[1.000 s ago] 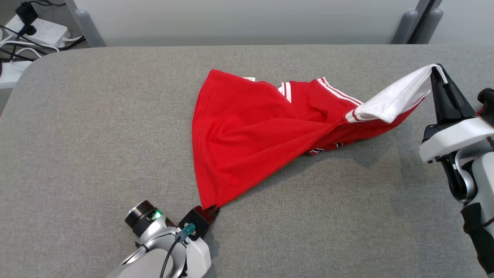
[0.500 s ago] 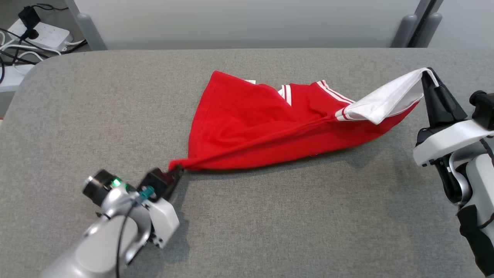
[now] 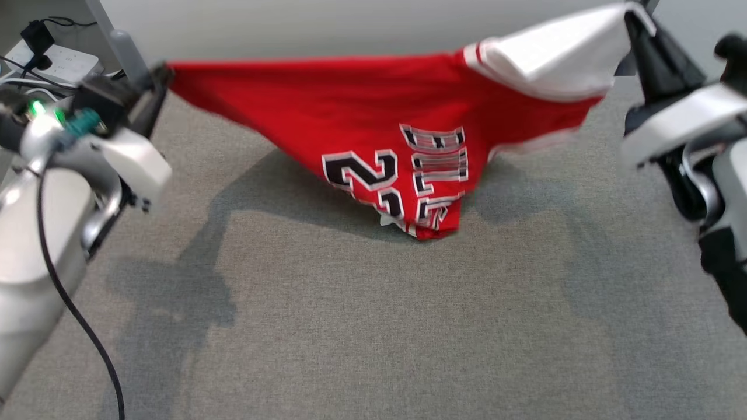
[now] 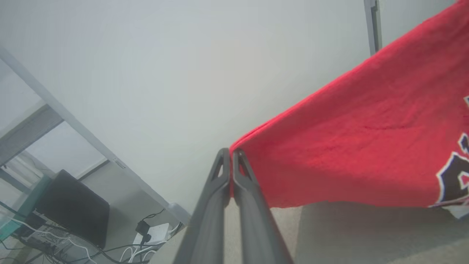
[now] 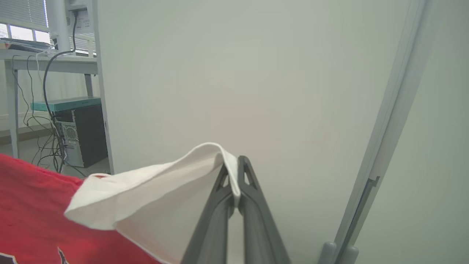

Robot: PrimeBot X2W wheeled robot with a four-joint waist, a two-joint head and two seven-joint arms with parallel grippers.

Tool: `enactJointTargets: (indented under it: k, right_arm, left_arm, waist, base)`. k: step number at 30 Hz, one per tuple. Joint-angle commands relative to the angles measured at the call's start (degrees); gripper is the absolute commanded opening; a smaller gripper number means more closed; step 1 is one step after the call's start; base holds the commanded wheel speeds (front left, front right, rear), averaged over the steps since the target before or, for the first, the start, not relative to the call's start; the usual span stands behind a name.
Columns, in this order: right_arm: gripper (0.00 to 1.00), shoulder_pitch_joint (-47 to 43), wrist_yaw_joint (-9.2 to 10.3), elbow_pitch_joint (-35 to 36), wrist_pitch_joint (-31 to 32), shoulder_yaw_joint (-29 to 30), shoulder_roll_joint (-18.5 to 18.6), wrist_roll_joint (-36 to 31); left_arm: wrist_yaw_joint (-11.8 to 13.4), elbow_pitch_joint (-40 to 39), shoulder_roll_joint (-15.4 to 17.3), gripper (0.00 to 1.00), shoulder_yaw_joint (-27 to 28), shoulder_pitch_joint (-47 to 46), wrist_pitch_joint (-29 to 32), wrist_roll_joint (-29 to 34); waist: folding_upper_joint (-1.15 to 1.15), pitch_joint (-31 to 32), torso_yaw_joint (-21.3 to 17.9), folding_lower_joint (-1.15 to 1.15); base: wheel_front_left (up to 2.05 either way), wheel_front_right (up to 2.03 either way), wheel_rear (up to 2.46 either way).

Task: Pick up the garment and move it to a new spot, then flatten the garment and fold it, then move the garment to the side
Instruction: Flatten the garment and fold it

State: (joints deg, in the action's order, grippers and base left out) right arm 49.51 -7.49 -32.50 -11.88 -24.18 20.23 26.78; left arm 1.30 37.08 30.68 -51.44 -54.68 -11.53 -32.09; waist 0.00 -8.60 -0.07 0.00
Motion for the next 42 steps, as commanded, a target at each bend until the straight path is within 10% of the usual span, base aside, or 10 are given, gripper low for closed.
enactJointTargets:
  k: [1,13,27,36,42]
  right_arm:
    - [0.0,2.96,0.0,0.72,-1.04,-0.62,-0.16,0.74]
    - [0.0,-0.04,0.0,2.36,-2.16,-5.4,-0.08,9.79]
    - [0.0,-21.54,0.0,13.42,3.13,-4.64,-0.01,20.64]
    - [0.0,-34.36,0.0,22.86,12.73,-7.2,2.1,30.11]
    - [0.0,-40.0,0.0,36.39,31.71,-11.4,12.51,38.21]
  left_arm:
    - [-0.2,-1.3,3.02,0.0,3.26,-4.86,-0.08,-0.24]
    - [1.23,-11.67,4.85,0.0,7.66,4.29,4.01,-11.1]
    - [14.05,-28.66,2.38,0.0,12.56,36.02,-2.16,-23.08]
    - [11.08,-31.36,-1.4,0.0,12.23,46.72,-1.78,-27.29]
    - [3.57,-39.99,6.2,0.0,4.82,44.29,16.16,-29.59]
  waist:
    - [0.0,0.31,-0.1,0.0]
    - [0.0,8.68,-0.58,0.0]
    - [0.0,10.51,-1.08,0.0]
    - [0.0,8.15,-0.48,0.0]
    - [0.0,2.39,-0.11,0.0]
  base:
    - [0.0,0.0,0.0]
    - [0.0,0.0,0.0]
    - [0.0,0.0,0.0]
    - [0.0,0.0,0.0]
    - [0.0,0.0,0.0]
